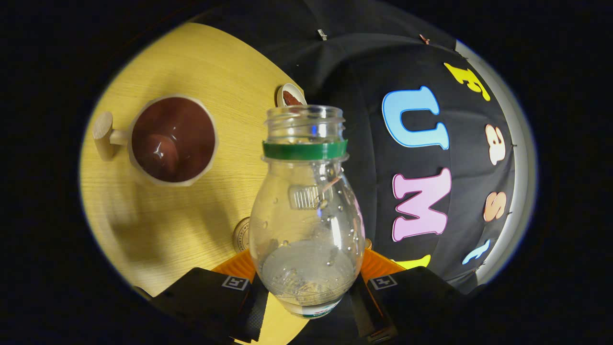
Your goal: Take the bottle from table, then pour the juice into the cup, finally place the bottle on the coaster
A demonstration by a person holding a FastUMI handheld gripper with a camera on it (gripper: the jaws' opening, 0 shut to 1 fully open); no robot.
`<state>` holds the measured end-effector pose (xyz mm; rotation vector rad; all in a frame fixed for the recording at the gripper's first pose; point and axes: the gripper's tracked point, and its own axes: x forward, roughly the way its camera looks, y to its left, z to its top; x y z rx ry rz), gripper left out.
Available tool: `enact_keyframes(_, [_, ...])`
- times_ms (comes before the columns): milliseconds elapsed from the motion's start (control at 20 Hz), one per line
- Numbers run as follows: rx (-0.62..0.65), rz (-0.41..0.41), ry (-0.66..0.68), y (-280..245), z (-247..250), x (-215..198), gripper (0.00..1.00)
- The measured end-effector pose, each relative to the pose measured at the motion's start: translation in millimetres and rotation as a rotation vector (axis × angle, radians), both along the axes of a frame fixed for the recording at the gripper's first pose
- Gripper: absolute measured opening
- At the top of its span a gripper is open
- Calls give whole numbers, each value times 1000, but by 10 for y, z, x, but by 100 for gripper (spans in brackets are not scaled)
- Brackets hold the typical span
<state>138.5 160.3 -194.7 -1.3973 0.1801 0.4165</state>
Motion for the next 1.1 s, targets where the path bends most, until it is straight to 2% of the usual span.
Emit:
enact_keyframes(500, [-165, 70, -57, 67, -130, 123, 76])
enact_keyframes(1100, [-272, 126, -101, 112, -184, 162, 75])
